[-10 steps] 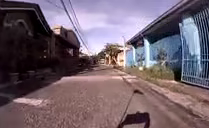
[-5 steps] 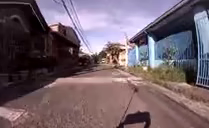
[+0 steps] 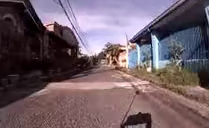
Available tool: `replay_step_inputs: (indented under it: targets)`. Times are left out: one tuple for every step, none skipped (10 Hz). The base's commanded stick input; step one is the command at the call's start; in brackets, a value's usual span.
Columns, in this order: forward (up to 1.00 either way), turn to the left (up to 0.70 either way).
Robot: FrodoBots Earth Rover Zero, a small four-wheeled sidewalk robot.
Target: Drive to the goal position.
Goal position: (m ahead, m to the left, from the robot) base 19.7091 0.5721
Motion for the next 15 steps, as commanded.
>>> replay_step_inputs:
  targets:
    - [0.85, 0.00]
    - [0.85, 0.00]
    - [0.85, 0.00]
    - [0.85, 0.00]
    - [0.85, 0.00]
    - [0.00, 0.00]
    - [0.00, 0.00]
    - [0.00, 0.00]
    - [0.00, 0.00]
    - [0.00, 0.00]
    - [0.68, 0.00]
    - [0.85, 0.00]
    - [0.85, 0.00]
    - [0.85, 0.00]
    - [0.85, 0.00]
